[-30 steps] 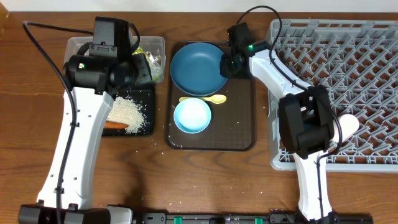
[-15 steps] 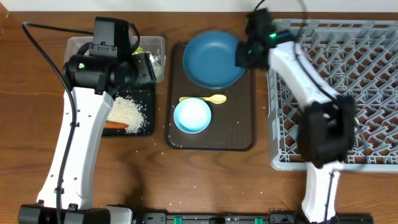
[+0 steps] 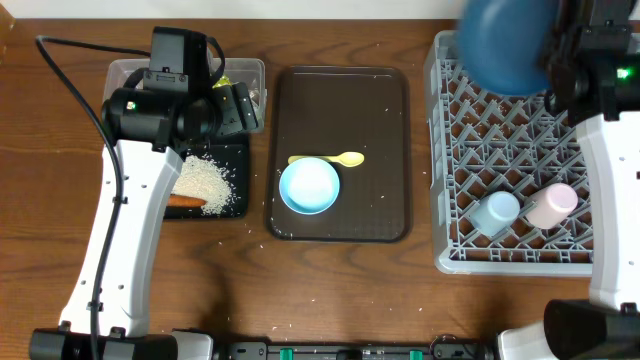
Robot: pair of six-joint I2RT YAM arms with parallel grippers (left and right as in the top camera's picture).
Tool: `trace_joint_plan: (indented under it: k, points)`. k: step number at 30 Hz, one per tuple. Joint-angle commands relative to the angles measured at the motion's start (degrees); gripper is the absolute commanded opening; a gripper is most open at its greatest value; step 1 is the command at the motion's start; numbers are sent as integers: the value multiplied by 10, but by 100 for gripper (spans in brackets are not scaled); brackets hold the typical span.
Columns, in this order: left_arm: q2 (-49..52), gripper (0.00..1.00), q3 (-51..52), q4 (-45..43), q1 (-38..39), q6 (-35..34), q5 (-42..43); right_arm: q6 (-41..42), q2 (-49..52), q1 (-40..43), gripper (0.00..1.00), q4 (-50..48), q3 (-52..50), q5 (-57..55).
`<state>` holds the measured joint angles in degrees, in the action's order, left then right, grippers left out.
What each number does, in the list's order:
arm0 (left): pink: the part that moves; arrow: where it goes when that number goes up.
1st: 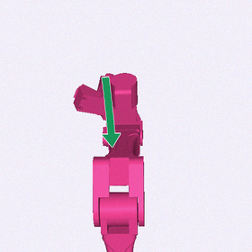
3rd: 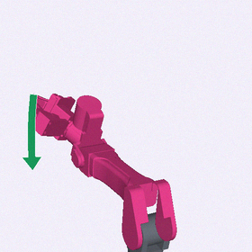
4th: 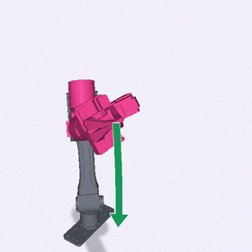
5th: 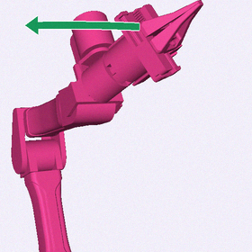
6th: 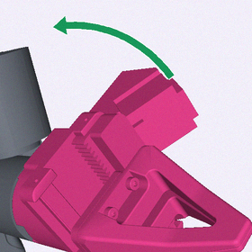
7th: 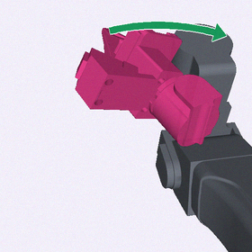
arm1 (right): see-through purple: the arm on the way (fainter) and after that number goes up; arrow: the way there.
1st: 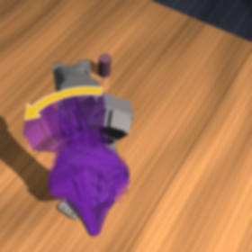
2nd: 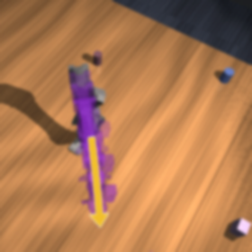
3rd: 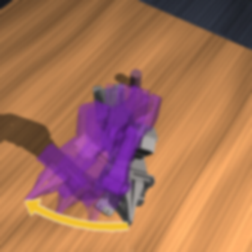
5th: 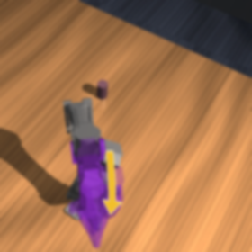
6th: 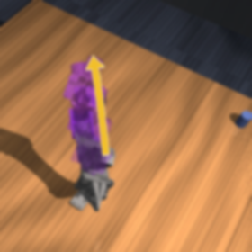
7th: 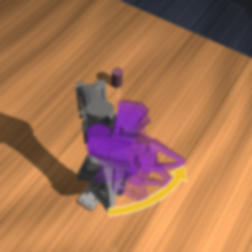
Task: Sort waste into correct bins and load items into the dishwasher rack
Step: 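Lift the blue plate with the right gripper and stand it in the rack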
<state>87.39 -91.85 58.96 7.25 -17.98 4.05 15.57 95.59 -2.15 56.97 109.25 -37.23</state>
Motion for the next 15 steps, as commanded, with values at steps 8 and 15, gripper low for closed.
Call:
trace_joint_plan:
  k: [8, 15]
  points:
    - [2, 94, -3, 2, 1, 1, -9, -190, 56, 84, 1, -73, -6, -320]
    - [2, 95, -3, 2, 1, 1, -9, -326, 109, 129, 1, -110, -6, -321]
